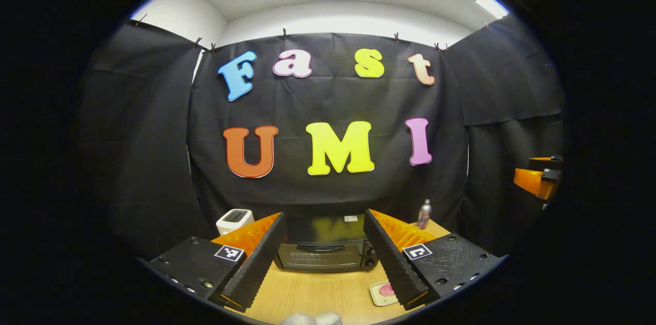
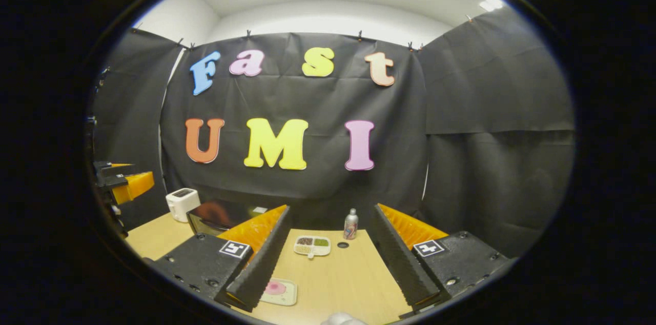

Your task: Open the electric oven with the left hand, put the food in, and close the electric oven.

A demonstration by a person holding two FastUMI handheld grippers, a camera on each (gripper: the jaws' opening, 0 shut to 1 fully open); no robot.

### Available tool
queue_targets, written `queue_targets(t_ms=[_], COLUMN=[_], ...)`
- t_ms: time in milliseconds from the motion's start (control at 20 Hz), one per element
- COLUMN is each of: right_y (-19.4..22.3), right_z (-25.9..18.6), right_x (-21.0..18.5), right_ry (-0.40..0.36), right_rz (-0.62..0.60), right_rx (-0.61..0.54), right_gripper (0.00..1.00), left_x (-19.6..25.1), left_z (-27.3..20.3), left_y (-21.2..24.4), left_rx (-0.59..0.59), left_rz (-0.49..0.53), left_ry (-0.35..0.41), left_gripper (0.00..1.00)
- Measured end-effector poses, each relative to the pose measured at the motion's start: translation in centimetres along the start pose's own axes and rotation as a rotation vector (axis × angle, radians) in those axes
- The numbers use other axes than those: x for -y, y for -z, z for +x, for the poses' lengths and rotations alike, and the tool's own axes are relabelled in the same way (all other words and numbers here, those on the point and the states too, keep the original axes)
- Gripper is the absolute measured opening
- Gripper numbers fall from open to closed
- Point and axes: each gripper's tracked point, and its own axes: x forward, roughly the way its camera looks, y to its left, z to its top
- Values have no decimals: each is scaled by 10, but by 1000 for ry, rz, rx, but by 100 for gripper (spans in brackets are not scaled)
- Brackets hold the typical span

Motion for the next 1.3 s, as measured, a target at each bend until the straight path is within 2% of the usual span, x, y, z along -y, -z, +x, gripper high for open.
queue_targets(t_ms=[250, 300, 350, 500, 550, 600, 750, 800, 950, 1000, 1050, 1150, 1250, 1300], right_y=[4, 4, 3, 0, -2, -1, -4, -3, 1, 3, 4, 7, 11, 12], right_z=[-5, -6, -7, -11, -12, -14, -19, -20, -23, -24, -25, -24, -21, -19], right_x=[-1, 0, 1, 5, 6, 8, 16, 18, 26, 28, 29, 32, 33, 32], right_ry=[-3, -4, -2, 8, 13, 17, 43, 51, 81, 90, 99, 115, 126, 126], right_rz=[5, -1, -7, -16, -16, -16, -19, -19, -17, -15, -14, -14, -15, -19], right_rx=[-15, -17, -17, -15, -17, -19, -20, -24, -40, -48, -54, -66, -79, -85], right_gripper=[96, 100, 96, 96, 96, 96, 96, 100, 100, 100, 96, 100, 100, 96], left_x=[-4, -4, -4, -6, -6, -8, -12, -11, -13, -14, -15, -15, -17, -16], left_z=[10, 14, 19, 43, 53, 64, 98, 111, 144, 156, 166, 186, 201, 209], left_y=[6, 9, 12, 26, 32, 37, 61, 71, 101, 113, 125, 148, 171, 184], left_rx=[3, 1, -3, -21, -29, -34, -73, -92, -144, -170, -189, -222, -267, -292], left_rz=[7, 2, -2, -14, -17, -16, -20, -24, -17, -10, -5, -8, -6, -10], left_ry=[-7, -6, -3, -4, -3, -3, 4, 8, 10, 7, 6, 3, -4, -5], left_gripper=[96, 96, 96, 96, 100, 96, 97, 96, 97, 100, 97, 97, 96, 97])
